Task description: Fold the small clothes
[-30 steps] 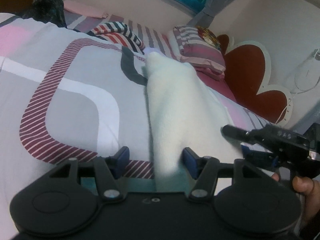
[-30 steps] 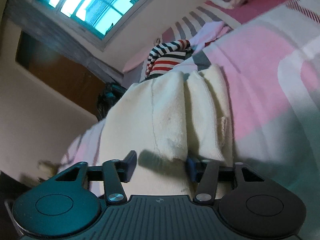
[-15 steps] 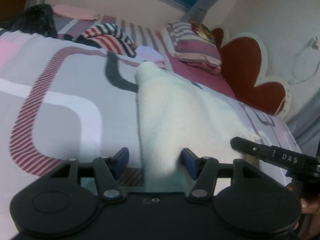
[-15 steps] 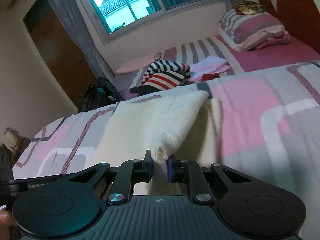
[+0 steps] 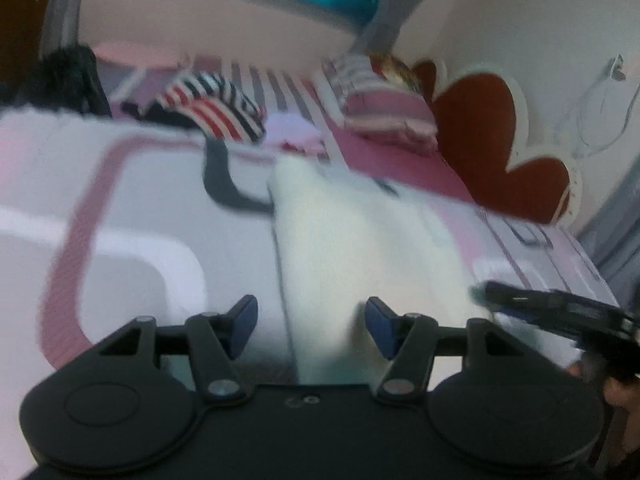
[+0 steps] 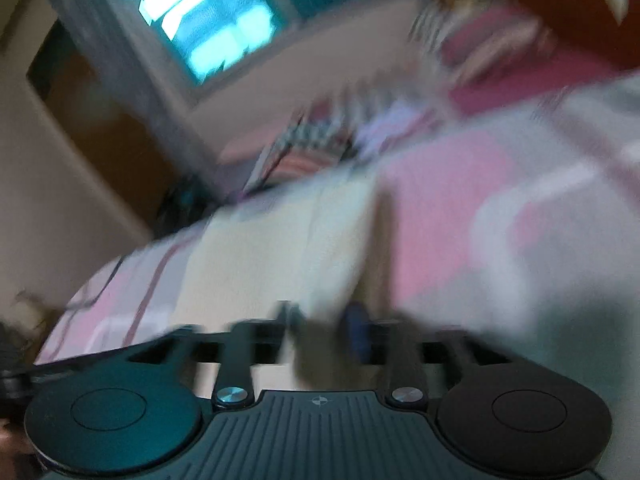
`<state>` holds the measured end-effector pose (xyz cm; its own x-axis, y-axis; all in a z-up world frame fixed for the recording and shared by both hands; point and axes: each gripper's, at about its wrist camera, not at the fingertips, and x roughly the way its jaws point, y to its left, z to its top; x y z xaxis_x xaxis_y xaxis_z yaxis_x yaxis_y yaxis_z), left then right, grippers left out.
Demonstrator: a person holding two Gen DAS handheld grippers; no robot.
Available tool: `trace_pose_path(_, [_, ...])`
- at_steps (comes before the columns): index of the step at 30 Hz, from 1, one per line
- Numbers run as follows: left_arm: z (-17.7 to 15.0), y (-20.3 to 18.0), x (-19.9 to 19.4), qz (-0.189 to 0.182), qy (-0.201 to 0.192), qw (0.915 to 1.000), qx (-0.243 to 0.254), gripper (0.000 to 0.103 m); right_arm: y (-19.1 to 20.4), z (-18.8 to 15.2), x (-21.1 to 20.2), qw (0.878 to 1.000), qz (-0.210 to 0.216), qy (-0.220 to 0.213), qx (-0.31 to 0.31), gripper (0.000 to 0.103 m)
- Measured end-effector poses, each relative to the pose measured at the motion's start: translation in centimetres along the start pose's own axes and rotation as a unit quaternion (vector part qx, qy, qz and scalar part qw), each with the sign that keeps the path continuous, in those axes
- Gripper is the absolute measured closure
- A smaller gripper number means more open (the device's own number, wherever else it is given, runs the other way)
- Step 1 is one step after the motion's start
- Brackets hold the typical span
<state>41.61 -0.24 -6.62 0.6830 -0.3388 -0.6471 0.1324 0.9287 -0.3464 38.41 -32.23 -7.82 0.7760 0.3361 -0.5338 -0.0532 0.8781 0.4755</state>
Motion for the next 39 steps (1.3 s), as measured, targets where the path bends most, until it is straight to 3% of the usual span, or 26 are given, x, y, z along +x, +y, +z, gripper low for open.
trace_pose_path(1, [0.5,0.1,0.0,0.001,-0.004,1.0,-0.002,0.045,0.0,0.4,-0.6,1.0,0.003,-0.014,-0.006,0.055])
trace_pose_path(2, [1.0,0.3,0.4,0.002,-0.005,1.0,-0.002,0.045,0.1,1.0,-0.7,1.0,0.007,-0.015,-0.006,0.061])
trace_pose_path(3, [1.3,0.2,0.8,0.004,-0.004,1.0,-0.001,0.046,0.5,1.5,-0.6,1.0,0.018,-0.017,-0.013,0.079])
trace_pose_path(6, [1.7,0.1,2.9,0.015,0.012,0.9998,0.001,0.047,3.0,1.9,1.5,0.996,0.013,0.01,-0.085,0.088])
trace_pose_path(7, [1.4,0.1,3.7,0.016,0.025,0.9996,-0.002,0.047,3.7,1.5,2.6,0.993,0.006,0.027,-0.113,0.09])
trace_pose_path(8, [1.1,0.3,4.6,0.013,0.042,0.999,-0.006,0.046,4.1,0.8,3.9,0.989,-0.012,0.05,-0.14,0.101])
trace_pose_path(9, [0.8,0.6,5.0,0.0,0.047,0.9988,-0.015,0.044,4.1,0.0,5.1,0.983,-0.044,0.067,-0.163,0.103])
trace_pose_path(10, [0.5,1.1,5.1,-0.009,0.046,0.9984,-0.03,0.043,3.7,-0.4,5.4,0.981,-0.058,0.055,-0.175,0.103])
trace_pose_path(12, [0.4,1.8,4.6,-0.016,0.048,0.9977,-0.046,0.043,3.0,0.3,5.2,0.988,-0.059,0.059,-0.128,0.103])
trace_pose_path(14, [-0.1,1.4,3.3,-0.008,0.041,0.9989,-0.02,0.043,3.5,0.4,4.2,0.987,-0.072,0.052,-0.132,0.103])
trace_pose_path(20, [-4.3,0.6,0.2,0.011,0.041,0.9989,0.017,0.044,4.1,-2.2,0.4,0.991,-0.012,0.064,-0.12,0.103])
trace_pose_path(23, [-6.0,-0.2,-1.5,0.02,0.035,0.9984,0.04,0.045,4.9,-5.2,-0.1,0.983,-0.042,0.094,-0.15,0.103])
trace_pose_path(26, [-7.8,-1.2,-3.0,0.031,0.032,0.9969,0.065,0.044,4.8,-7.7,-1.6,0.981,-0.053,0.08,-0.166,0.103])
trace_pose_path(39, [-8.6,-2.0,-5.5,0.055,0.041,0.9952,0.069,0.044,5.9,-8.9,-3.3,0.979,-0.08,0.082,-0.167,0.103])
